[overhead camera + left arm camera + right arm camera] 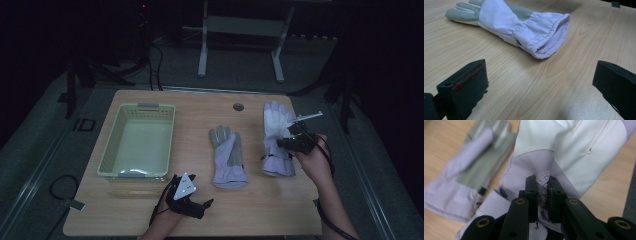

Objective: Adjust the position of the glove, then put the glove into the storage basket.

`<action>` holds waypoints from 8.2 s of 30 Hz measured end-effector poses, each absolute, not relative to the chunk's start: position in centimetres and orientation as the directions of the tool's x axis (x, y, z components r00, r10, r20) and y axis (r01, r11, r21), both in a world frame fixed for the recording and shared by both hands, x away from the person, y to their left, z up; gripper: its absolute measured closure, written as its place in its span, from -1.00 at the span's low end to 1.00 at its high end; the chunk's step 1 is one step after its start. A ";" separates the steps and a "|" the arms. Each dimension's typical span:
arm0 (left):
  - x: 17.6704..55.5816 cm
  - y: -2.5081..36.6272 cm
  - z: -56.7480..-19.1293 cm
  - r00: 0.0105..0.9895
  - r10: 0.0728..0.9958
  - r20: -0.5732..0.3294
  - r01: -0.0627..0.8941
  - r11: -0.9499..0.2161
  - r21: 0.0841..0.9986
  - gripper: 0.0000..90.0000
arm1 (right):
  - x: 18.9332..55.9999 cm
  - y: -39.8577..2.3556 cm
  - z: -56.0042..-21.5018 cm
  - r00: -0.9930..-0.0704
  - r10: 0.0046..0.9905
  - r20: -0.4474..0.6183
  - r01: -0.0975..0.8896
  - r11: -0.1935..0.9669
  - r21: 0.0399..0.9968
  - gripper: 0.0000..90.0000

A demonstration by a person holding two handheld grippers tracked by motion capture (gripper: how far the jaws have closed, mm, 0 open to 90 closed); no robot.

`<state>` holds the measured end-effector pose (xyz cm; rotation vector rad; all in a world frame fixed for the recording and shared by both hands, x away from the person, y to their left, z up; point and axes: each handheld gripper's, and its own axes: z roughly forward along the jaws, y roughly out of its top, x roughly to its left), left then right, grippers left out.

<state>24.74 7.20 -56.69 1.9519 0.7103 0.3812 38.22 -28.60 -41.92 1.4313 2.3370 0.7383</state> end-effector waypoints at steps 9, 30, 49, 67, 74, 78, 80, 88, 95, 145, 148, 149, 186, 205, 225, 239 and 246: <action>24.7 7.2 -56.7 0.780 0.625 -0.032 0.312 -0.343 0.886 -1.00 | 37.8 -23.1 -39.4 -0.485 0.874 0.008 0.723 0.396 0.567 0.80; 24.6 7.2 -56.7 0.784 0.620 -0.031 0.308 -0.345 0.887 -1.00 | 37.4 -14.0 -42.8 -0.512 0.858 0.035 0.760 0.434 0.483 0.79; 24.6 7.1 -56.7 0.786 0.617 -0.022 0.305 -0.357 0.883 -1.00 | 39.3 -12.6 -47.5 -0.511 0.860 0.012 0.793 0.466 0.392 0.74; 24.6 7.0 -56.7 0.786 0.618 -0.025 0.311 -0.359 0.880 -1.00 | 39.5 -12.8 -47.7 -0.566 0.824 0.022 0.755 0.508 0.414 0.37; 24.4 7.1 -56.7 0.795 0.606 0.011 0.271 -0.372 0.888 -1.00 | 39.0 -13.8 -46.4 -0.590 0.807 0.032 0.717 0.505 0.480 -0.09; 24.3 6.7 -56.7 0.786 0.617 0.042 0.262 -0.393 0.881 -0.99 | 38.4 -14.6 -45.9 -0.641 0.765 0.065 0.665 0.511 0.545 -0.59; 24.4 6.7 -56.7 0.785 0.619 0.022 0.280 -0.386 0.879 -0.99 | 38.0 -15.1 -45.7 -0.660 0.747 0.078 0.640 0.504 0.580 -0.65; 24.8 7.3 -56.4 0.782 0.621 -0.054 0.345 -0.360 0.867 -0.99 | 37.3 -17.7 -46.3 -0.793 0.602 0.098 0.505 0.558 0.658 -0.58; 24.7 7.5 -55.0 0.788 0.610 -0.086 0.356 -0.336 0.872 -0.98 | 36.2 -20.1 -46.9 -0.799 0.597 0.074 0.481 0.560 0.674 -0.71; 32.9 3.0 -55.5 0.682 0.627 -0.376 0.684 -0.365 0.631 0.05 | 40.9 -22.8 -54.7 -0.553 0.671 0.494 0.809 0.292 0.510 0.23; 33.2 3.1 -55.6 0.684 0.604 -0.409 0.695 -0.369 0.617 0.16 | 41.0 -22.8 -54.8 -0.540 0.658 0.525 0.823 0.282 0.494 0.37; 33.3 3.1 -55.6 0.683 0.599 -0.418 0.699 -0.369 0.613 0.22 | 41.0 -22.8 -54.8 -0.544 0.657 0.522 0.821 0.287 0.494 0.44; 33.8 6.1 -48.2 0.744 0.579 -0.334 0.635 -0.459 0.621 0.66 | 37.3 -16.7 -45.9 -0.673 0.734 0.090 0.587 0.456 0.668 0.79; 34.3 12.0 -44.0 0.740 0.606 -0.290 0.630 -0.477 0.613 0.65 | 38.5 -10.8 -42.2 -0.712 0.697 0.090 0.541 0.462 0.702 0.79; 33.3 20.1 -41.2 0.715 0.660 -0.231 0.641 -0.486 0.595 0.65 | 39.0 -2.1 -40.3 -0.753 0.648 0.111 0.511 0.471 0.719 0.80; 33.2 27.0 -41.7 0.694 0.691 -0.204 0.668 -0.513 0.539 0.65 | 39.1 5.3 -42.1 -0.742 0.650 0.166 0.544 0.439 0.715 0.80; 34.1 28.1 -44.5 0.675 0.699 -0.237 0.704 -0.515 0.488 0.65 | 39.4 7.6 -44.5 -0.723 0.674 0.152 0.575 0.464 0.674 0.80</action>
